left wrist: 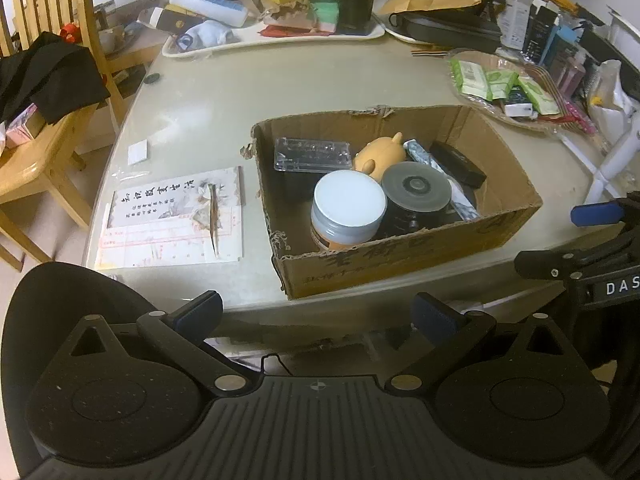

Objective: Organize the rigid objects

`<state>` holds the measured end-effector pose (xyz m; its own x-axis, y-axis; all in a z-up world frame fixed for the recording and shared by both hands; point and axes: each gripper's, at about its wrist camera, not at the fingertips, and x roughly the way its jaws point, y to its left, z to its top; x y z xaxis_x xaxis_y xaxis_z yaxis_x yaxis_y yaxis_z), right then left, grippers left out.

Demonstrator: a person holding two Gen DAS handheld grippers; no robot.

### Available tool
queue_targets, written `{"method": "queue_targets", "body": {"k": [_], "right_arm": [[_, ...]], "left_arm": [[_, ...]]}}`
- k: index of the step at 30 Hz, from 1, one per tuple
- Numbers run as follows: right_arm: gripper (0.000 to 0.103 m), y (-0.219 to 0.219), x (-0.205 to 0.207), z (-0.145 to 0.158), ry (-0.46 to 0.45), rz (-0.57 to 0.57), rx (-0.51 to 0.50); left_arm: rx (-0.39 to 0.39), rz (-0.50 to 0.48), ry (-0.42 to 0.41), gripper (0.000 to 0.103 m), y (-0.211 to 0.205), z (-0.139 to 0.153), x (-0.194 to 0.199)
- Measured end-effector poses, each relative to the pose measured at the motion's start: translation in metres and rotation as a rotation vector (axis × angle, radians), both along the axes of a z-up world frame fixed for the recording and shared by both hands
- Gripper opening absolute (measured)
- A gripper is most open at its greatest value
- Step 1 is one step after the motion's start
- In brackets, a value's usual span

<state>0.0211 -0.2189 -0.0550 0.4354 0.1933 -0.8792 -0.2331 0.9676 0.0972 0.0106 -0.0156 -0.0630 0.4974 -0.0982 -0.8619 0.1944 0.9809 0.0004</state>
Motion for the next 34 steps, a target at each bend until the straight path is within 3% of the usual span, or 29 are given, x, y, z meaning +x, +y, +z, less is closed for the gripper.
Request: {"method": "queue_targets", "body": {"k": [34], "right_arm": [[0.103, -0.001, -0.002, 0.023, -0.005, 0.007, 0.034]], "left_arm": [[-0.067, 0.001, -0.050, 0.103, 0.005, 0.008, -0.008]]}}
